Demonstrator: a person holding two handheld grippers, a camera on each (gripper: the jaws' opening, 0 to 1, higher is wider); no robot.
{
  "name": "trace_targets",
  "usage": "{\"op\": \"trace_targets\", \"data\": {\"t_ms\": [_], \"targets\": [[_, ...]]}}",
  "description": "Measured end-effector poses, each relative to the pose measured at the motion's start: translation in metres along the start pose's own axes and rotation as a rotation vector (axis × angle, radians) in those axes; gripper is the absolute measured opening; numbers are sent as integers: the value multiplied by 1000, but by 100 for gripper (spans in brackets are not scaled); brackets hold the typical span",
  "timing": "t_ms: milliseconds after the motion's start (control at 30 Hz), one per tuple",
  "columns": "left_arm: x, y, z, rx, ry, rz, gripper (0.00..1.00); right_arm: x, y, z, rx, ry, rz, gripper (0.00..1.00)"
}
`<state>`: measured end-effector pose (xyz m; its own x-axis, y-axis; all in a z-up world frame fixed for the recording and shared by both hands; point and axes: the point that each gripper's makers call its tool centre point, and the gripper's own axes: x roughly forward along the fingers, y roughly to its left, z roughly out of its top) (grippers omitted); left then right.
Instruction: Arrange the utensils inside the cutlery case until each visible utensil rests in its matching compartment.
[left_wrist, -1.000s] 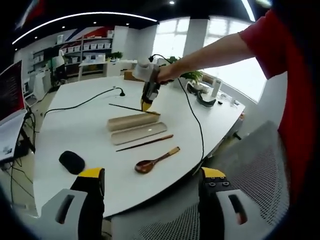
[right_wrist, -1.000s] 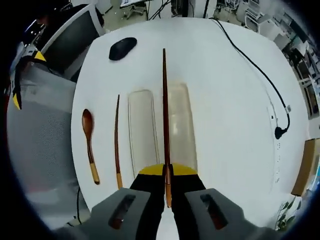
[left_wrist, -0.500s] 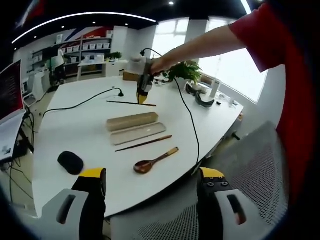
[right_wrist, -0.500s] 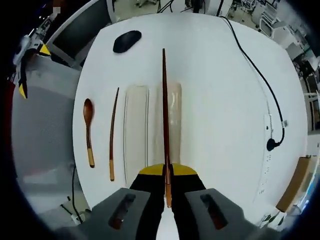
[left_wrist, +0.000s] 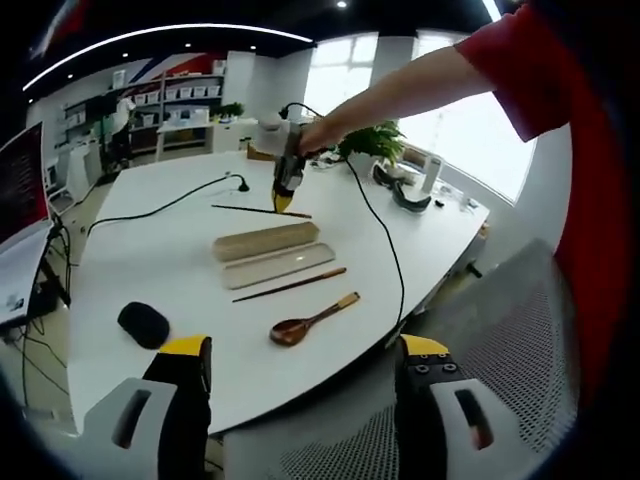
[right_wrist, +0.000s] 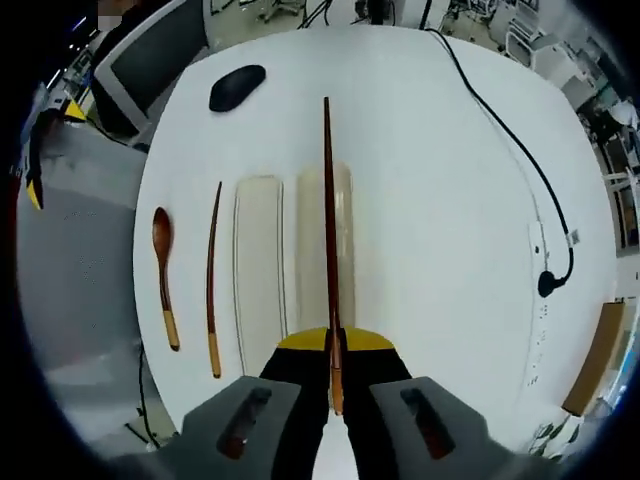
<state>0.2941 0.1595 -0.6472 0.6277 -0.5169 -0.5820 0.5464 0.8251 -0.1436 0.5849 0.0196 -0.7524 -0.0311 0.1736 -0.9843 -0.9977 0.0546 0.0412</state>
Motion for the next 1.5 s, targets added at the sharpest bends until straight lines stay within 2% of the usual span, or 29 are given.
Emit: {"op": "trace_targets", "data": {"t_ms": [233,533,567,633,767,900,1133,1200,1300,1500], "targets": [[0,1,-1,2,8,5,73,23,-6,-8,48,32,16,0],[-1,1,-1,3,8,8,72,31,-10,-11,70,31,14,0],[-1,1,-1,1,9,7,72,31,-8,-13,92,33,-9,0],[-1,1,-1,1,10,8,72,34,-4,-15,118,38,11,0],[-1,2,-1,1,17,15,71,40,-3,-22,119,56,-13,0],[0,4,-2,2,27,25,65,48,7,-21,141,45,3,0],[-1,11,-2,14,21,51,66,62,11,-20,138,61,-11,0],[-2,12,1,19,2,58,65,63,5,-21,152,71,-38,0],[0,13,-5,15,26,55,66,64,4,-20,166,68,-31,0],[0,13,-4,15,24,54,66,62,0,-21,202,66,-35,0]]}}
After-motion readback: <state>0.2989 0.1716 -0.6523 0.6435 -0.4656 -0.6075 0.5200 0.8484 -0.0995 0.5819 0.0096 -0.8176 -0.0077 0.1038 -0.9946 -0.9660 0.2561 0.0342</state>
